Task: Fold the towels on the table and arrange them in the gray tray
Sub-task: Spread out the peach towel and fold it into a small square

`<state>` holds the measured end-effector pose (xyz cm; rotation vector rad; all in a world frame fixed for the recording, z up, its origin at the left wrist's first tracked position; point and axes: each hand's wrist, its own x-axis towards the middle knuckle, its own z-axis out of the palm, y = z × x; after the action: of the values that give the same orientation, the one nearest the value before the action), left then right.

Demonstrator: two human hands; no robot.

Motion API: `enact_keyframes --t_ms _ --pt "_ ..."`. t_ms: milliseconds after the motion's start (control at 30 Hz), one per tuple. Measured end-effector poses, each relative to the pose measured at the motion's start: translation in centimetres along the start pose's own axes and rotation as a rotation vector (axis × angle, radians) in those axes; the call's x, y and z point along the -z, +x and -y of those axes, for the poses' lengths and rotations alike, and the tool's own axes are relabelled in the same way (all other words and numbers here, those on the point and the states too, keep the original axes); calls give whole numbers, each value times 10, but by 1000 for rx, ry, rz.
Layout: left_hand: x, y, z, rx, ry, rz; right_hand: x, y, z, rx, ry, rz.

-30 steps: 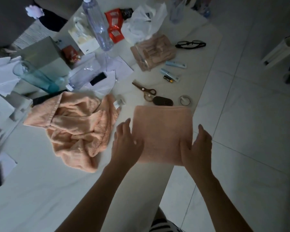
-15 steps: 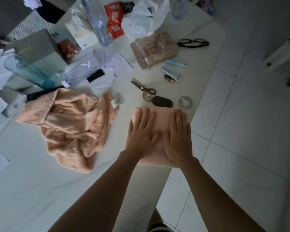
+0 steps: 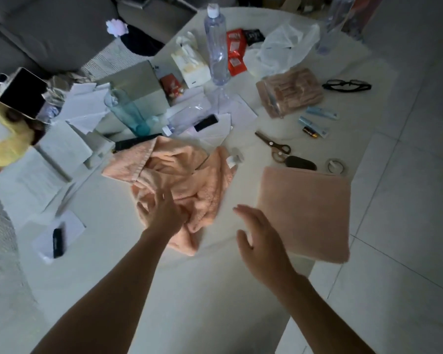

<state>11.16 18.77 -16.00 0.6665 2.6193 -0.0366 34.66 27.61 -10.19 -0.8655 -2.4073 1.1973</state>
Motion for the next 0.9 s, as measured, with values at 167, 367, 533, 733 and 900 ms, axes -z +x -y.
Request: enact_keyframes --t_ms 167,367,533,733,900 --pt "-4 -24 38 -170 -182 53 -74 -8 17 -536 308 236" --pt "-19 -116 105 -364 -370 366 -118 2 18 -715 349 -173" --pt "-27 -121 133 -451 -224 100 -149 -23 26 -733 224 -18" --pt "-4 -93 108 -795 238 195 -120 -39 54 -594 390 -261" --pt "14 -122 111 -514 -572 392 -88 -33 62 -641 681 -380"
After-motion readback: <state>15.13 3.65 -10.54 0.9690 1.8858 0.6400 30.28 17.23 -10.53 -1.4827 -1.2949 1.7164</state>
